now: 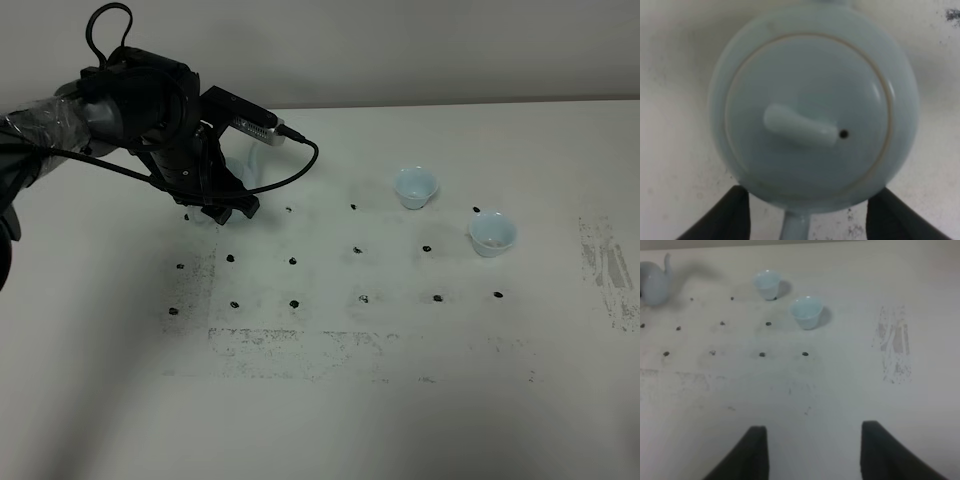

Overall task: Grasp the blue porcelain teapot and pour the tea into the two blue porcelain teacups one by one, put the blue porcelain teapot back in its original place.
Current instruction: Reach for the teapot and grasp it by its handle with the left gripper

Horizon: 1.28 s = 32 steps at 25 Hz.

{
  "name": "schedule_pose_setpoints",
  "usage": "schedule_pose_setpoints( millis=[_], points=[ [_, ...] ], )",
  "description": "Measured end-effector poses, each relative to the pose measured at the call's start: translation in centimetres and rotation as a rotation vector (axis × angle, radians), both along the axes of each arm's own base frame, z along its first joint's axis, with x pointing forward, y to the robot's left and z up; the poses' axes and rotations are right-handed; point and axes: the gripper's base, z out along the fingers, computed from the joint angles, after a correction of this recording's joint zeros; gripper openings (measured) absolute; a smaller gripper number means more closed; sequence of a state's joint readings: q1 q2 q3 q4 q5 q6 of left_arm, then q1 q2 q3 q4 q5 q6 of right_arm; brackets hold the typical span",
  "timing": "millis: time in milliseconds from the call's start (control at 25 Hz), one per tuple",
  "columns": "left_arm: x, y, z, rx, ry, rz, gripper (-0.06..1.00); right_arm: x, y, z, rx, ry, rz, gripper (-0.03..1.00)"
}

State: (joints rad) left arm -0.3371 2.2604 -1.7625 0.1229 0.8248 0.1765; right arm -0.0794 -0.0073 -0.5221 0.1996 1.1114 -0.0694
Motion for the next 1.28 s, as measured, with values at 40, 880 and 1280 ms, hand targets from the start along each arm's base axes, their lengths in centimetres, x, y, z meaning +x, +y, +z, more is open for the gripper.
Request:
schedule_pose_setpoints(
  millis=[40,880,1280],
  points=[
    [0.0,0.0,0.0,0.0,0.0,0.0,0.53,0.0,0.0,0.0,0.0,0.0,0.0,0.45],
    [-0.14,0.14,-0.03,0.017,0.016,-0.002,0.48,0.0,0.0,0.0,0.0,0.0,0.0,0.45],
    [-0.11,0.22,-0.02,0.026,0.012,-0.007,0.48,0.0,0.0,0.0,0.0,0.0,0.0,0.45]
  ],
)
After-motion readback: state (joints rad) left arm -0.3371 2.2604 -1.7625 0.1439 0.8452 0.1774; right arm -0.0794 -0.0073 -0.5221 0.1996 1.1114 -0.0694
